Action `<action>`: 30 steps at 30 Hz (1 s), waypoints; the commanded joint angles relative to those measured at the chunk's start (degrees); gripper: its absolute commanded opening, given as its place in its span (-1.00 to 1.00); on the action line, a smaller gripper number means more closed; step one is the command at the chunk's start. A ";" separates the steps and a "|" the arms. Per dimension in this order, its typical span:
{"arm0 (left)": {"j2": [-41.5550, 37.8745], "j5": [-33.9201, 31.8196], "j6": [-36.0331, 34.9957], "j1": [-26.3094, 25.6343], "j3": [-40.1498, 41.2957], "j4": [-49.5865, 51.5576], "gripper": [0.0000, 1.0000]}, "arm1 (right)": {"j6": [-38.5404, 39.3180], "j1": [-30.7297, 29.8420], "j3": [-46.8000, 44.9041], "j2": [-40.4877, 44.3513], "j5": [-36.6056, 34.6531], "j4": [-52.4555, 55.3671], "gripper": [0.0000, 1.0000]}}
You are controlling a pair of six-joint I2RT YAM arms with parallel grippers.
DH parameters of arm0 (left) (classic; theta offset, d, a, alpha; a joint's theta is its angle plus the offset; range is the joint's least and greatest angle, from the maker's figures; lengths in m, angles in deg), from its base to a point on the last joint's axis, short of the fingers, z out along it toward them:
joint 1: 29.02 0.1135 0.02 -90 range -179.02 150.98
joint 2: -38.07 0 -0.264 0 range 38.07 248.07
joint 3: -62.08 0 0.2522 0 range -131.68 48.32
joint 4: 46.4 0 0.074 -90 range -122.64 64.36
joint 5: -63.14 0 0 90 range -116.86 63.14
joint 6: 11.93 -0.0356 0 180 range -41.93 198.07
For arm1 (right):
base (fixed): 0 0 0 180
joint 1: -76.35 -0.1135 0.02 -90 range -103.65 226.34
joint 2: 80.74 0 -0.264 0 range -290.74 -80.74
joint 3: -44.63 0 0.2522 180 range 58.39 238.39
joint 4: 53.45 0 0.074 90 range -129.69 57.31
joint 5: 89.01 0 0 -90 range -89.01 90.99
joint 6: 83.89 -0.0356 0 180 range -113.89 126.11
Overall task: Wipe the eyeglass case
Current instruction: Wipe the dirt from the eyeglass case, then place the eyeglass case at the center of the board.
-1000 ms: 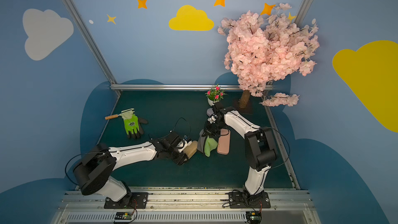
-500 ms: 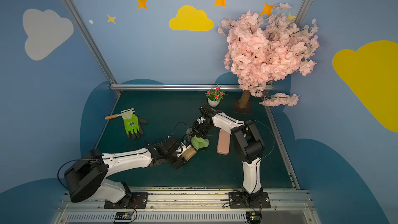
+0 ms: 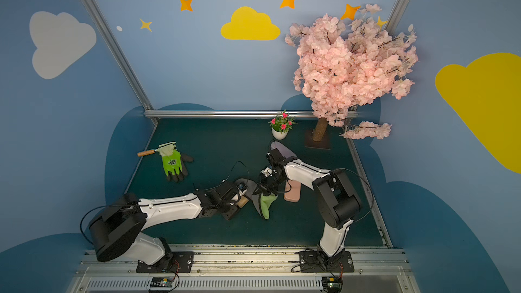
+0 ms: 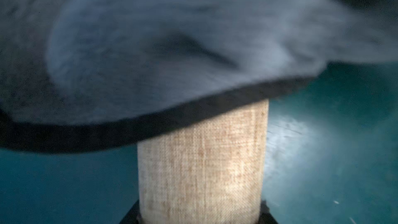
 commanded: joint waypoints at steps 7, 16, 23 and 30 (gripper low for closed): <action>0.52 0.84 -2.32 -3.14 -0.57 -3.11 -0.95 | 12.02 3.44 17.68 3.95 -11.36 25.30 -1.00; 3.12 -0.97 -5.41 -7.20 -1.40 -5.26 -0.34 | -6.67 0.28 14.23 0.50 -5.84 3.18 -1.00; 4.35 -2.86 -5.66 -8.03 -1.03 -8.72 0.03 | -8.58 -3.52 3.69 -1.54 -0.37 -2.02 -1.00; 7.76 -3.57 -5.49 -7.97 -2.73 -12.14 0.18 | -5.50 -4.28 -1.44 -12.61 -0.91 -3.83 -1.00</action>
